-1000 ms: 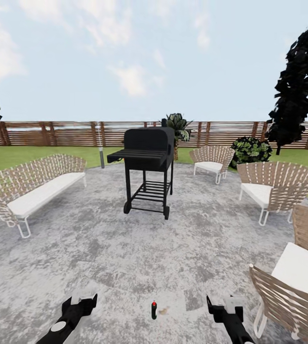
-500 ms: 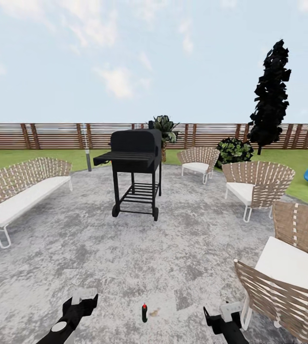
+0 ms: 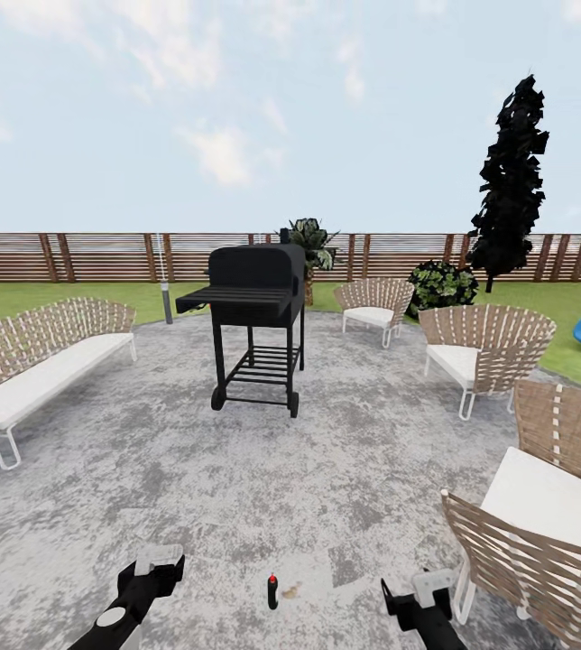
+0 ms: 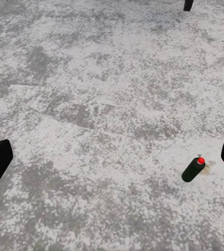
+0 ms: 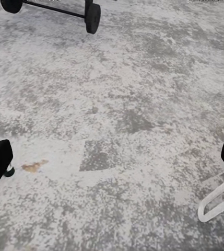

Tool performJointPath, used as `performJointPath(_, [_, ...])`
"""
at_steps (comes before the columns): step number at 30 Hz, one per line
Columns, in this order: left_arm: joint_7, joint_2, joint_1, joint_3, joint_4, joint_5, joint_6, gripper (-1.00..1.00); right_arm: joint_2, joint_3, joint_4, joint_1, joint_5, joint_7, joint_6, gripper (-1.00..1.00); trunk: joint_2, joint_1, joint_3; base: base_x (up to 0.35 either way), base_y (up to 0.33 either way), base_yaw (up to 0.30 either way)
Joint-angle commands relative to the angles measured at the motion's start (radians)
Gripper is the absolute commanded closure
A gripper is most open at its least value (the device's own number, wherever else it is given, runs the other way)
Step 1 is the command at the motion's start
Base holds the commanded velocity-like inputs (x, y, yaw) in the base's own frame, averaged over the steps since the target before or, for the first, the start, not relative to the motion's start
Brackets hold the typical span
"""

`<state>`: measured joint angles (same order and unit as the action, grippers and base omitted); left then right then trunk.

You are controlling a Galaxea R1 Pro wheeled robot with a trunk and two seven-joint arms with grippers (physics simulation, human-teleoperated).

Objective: In the garden, pick up the pesticide atomizer on the floor and spray pesticide onto both trees until each tree trunk is fully covered.

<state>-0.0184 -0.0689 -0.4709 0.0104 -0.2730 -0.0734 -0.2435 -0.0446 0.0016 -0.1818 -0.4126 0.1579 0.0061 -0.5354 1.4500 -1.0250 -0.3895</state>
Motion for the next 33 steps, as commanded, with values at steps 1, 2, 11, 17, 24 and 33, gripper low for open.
performJointPath(1, [0.000,0.000,0.000,0.000,0.000,0.000,0.000,-1.00,0.001,0.000,-0.001,0.000,0.001,0.000,0.000,-1.00,0.000,0.000,0.000,0.035,0.000,0.000])
performJointPath(2, [0.000,0.000,0.000,0.000,0.000,0.000,0.000,-1.00,0.001,0.000,-0.002,0.000,0.002,0.000,0.000,-1.00,0.000,0.000,0.000,0.117,0.019,0.000])
performJointPath(11, [0.000,0.001,0.000,0.002,0.000,0.000,0.000,-1.00,0.001,-0.003,0.001,0.000,0.001,-0.006,0.000,-1.00,0.000,0.000,0.000,0.220,0.177,0.000])
performJointPath(17, [0.000,0.001,0.000,0.003,0.000,0.000,0.000,-1.00,0.000,-0.003,0.004,0.000,0.002,-0.006,0.000,-1.00,0.000,0.000,0.002,0.046,0.294,-0.065])
performJointPath(24, [0.000,0.000,0.000,0.003,0.000,-0.002,0.000,-1.00,-0.001,-0.003,0.004,0.000,0.002,-0.007,0.000,-1.00,0.000,0.000,0.009,0.003,0.303,-0.178])
performJointPath(33, [0.000,0.001,0.000,0.003,0.000,-0.002,0.000,-1.00,-0.001,-0.004,0.004,0.000,0.003,-0.007,0.000,-1.00,0.000,0.000,0.018,0.000,0.160,-0.190])
